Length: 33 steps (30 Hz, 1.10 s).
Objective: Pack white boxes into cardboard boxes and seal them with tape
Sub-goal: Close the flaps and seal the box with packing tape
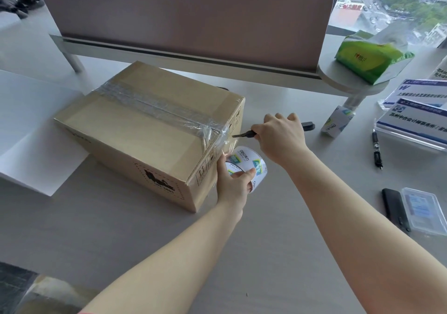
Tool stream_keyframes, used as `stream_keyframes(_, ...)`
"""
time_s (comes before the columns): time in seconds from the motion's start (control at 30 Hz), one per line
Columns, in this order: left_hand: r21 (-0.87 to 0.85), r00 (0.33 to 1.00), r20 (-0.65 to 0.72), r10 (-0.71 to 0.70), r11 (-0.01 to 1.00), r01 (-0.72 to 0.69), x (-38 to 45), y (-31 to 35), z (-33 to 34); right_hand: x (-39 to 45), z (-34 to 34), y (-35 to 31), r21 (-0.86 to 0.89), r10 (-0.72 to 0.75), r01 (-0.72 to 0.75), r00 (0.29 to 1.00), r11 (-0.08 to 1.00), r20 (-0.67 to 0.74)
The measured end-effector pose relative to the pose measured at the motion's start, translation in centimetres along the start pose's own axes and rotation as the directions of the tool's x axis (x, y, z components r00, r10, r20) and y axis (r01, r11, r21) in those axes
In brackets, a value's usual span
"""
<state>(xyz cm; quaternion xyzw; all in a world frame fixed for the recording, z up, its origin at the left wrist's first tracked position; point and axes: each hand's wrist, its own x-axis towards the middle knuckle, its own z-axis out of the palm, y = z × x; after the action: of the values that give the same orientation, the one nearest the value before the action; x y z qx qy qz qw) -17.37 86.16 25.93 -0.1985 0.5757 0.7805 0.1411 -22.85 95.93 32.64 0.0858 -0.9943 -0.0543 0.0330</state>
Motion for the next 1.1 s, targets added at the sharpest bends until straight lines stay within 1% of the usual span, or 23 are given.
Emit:
stream_keyframes(0.1, 0.027, 0.999, 0.035, -0.015, 1.0, 0.014, 0.5, 0.0, -0.3, 0.3, 0.6, 0.4, 0.067, 0.075, -0.081, 0.993, 0.994, 0.089)
stream_keyframes(0.17, 0.109, 0.997, 0.068, -0.031, 0.994, 0.024, 0.5, -0.5, -0.5, 0.3, 1.2, 0.8, 0.162, 0.137, -0.164, 0.977, 0.973, 0.165)
stream_keyframes(0.27, 0.202, 0.992, 0.089, -0.092, 0.977, 0.072, 0.0, -1.5, -1.0, -0.3, 2.3, 1.8, 0.307, 0.206, -0.274, 0.95, 0.911, 0.236)
stream_keyframes(0.33, 0.215, 0.988, 0.086, -0.126, 0.971, 0.105, 0.1, -1.7, -1.4, -1.0, 3.2, 2.6, 0.387, 0.26, -0.361, 0.922, 0.849, 0.289)
stream_keyframes(0.4, 0.222, 0.987, 0.097, -0.131, 0.969, 0.107, 0.7, -1.4, -1.6, -1.8, 4.3, 3.4, 0.403, 0.309, -0.436, 0.887, 0.805, 0.344)
stream_keyframes(0.5, 0.258, 0.986, 0.133, -0.105, 0.964, 0.067, 1.6, -0.4, -1.5, -3.4, 6.2, 4.5, 0.394, 0.363, -0.534, 0.826, 0.748, 0.431)
stream_keyframes(0.6, 0.344, 0.985, 0.151, -0.087, 0.939, 0.03, 2.6, -0.2, -1.2, -5.0, 8.3, 4.9, 0.385, 0.382, -0.602, 0.77, 0.7, 0.511)
stream_keyframes(0.67, 0.366, 0.981, 0.169, -0.091, 0.93, 0.023, 2.9, -0.4, -0.9, -6.0, 9.7, 4.8, 0.385, 0.398, -0.639, 0.741, 0.666, 0.54)
stream_keyframes(0.73, 0.384, 0.974, 0.198, -0.106, 0.923, 0.022, 3.1, -0.7, -0.6, -6.8, 10.8, 4.5, 0.4, 0.41, -0.664, 0.724, 0.631, 0.555)
stream_keyframes(0.83, 0.441, 0.962, 0.239, -0.129, 0.897, 0.011, 3.5, -1.4, -0.4, -7.4, 11.9, 3.9, 0.448, 0.415, -0.682, 0.718, 0.578, 0.558)
stream_keyframes(1.0, 0.524, 0.939, 0.301, -0.164, 0.852, -0.019, 3.4, -1.2, 0.5, -7.4, 12.3, 3.9, 0.526, 0.419, -0.662, 0.747, 0.533, 0.515)
stream_keyframes(1.03, 0.538, 0.935, 0.315, -0.165, 0.842, -0.033, 3.4, -0.9, 0.7, -7.2, 12.1, 4.2, 0.559, 0.44, -0.655, 0.756, 0.509, 0.485)
stream_keyframes(1.07, 0.555, 0.928, 0.332, -0.167, 0.83, -0.049, 3.5, -0.5, 0.9, -6.8, 11.5, 4.5, 0.619, 0.47, -0.636, 0.766, 0.461, 0.438)
stream_keyframes(1.1, 0.571, 0.922, 0.349, -0.168, 0.818, -0.067, 3.6, -0.1, 1.2, -6.3, 10.7, 4.9, 0.705, 0.493, -0.602, 0.773, 0.375, 0.399)
